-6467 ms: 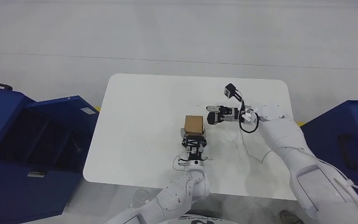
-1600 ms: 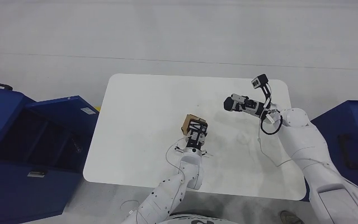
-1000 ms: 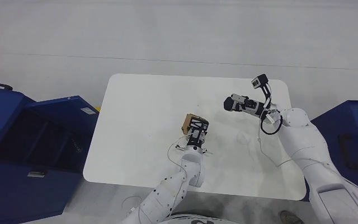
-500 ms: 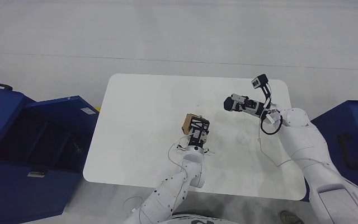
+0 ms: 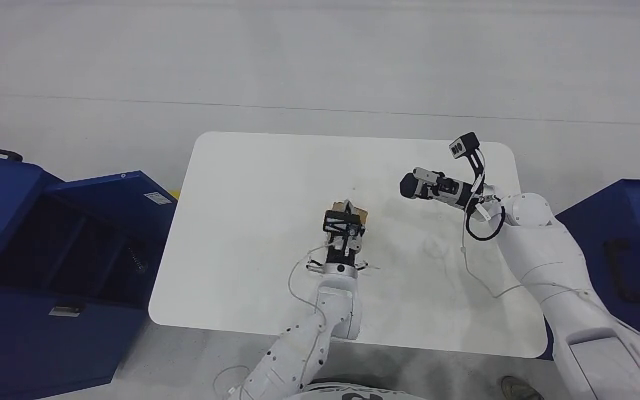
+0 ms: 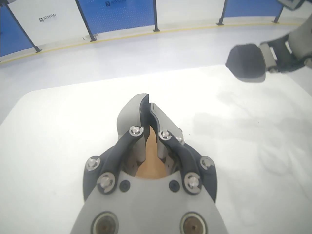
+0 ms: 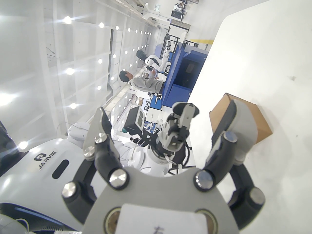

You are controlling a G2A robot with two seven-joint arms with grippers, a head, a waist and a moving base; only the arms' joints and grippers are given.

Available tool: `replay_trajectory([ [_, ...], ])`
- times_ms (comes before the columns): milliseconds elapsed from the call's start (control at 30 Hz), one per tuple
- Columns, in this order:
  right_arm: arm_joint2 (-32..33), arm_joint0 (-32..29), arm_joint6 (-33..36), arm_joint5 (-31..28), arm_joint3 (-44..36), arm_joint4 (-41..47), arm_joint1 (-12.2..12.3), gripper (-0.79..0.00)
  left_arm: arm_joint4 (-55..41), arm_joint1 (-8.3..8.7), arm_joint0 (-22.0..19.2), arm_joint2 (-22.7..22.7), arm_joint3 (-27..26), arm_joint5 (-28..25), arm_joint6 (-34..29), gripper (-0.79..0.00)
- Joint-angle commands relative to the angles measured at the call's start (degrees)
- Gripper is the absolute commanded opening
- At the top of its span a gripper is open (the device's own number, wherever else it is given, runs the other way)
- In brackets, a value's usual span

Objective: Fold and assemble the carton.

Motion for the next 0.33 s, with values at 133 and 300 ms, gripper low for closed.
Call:
replay_trajectory([
  [133, 0.00, 0.00, 0.00, 0.00, 0.00, 0.00, 0.00, 0.000, 4.13, 2.00, 6.54, -5.90, -9.22, -3.14, -0.41, -0.785],
  [300, 0.00, 0.00, 0.00, 0.00, 0.00, 0.00, 0.00, 0.000, 5.53, 3.55, 10.81, -11.38, -14.53, -8.77, -0.40, 0.000],
])
